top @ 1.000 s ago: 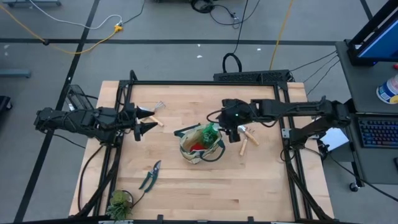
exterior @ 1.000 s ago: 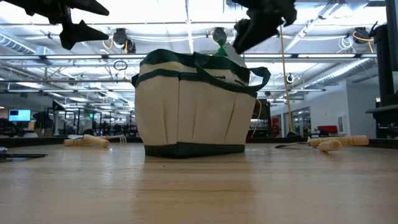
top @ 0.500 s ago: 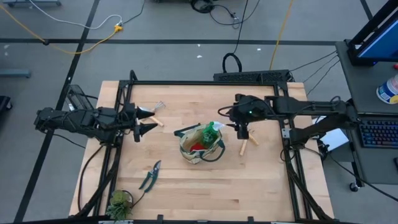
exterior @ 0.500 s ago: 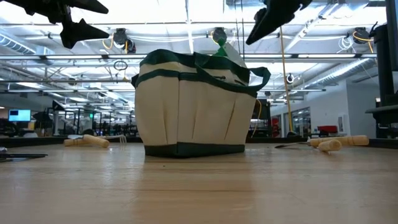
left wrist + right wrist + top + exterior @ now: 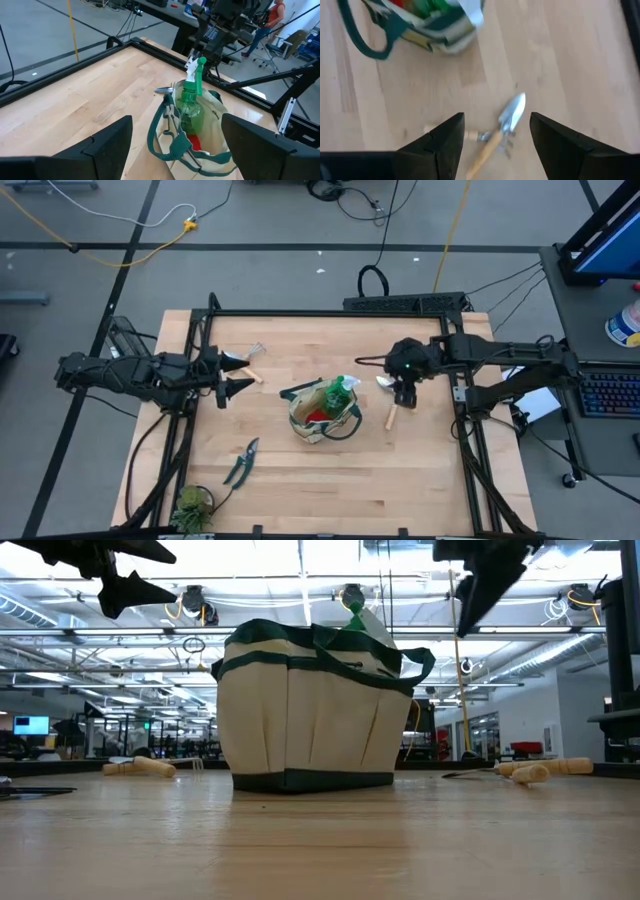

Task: Pick & Place Garden tools in Gardening bag
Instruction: Put the right trowel into the gardening bag

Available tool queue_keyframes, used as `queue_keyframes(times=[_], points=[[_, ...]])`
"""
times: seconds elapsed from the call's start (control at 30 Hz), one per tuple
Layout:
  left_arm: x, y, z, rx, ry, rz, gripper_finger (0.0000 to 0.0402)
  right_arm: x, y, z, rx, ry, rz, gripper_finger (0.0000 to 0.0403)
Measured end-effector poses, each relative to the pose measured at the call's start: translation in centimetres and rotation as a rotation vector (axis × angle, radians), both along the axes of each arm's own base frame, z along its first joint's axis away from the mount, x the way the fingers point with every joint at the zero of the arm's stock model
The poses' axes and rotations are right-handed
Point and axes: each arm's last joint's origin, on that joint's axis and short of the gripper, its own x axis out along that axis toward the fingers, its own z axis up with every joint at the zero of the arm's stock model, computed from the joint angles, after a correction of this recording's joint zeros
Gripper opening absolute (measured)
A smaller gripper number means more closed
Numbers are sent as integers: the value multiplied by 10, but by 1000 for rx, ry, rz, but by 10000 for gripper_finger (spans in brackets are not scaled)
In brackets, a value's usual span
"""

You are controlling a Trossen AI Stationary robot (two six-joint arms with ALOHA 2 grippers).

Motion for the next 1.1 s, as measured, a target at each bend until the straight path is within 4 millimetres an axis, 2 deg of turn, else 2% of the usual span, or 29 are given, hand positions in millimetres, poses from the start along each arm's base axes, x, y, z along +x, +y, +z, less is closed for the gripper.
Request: queue_keyframes(times=[0.3, 0.67, 0.83, 1.1], points=[[0, 0, 0, 3, 0, 0, 310, -14, 1, -6, 80, 139, -168, 219], [0, 0, 0, 4, 2, -1, 310, -20, 2, -13, 117, 199, -276, 219], [0, 0, 0, 5, 3, -1, 310, -23, 2, -28, 124, 253, -304, 219], [0, 0, 0, 5, 3, -1, 310, -33, 3, -65, 119, 378, -316, 219]])
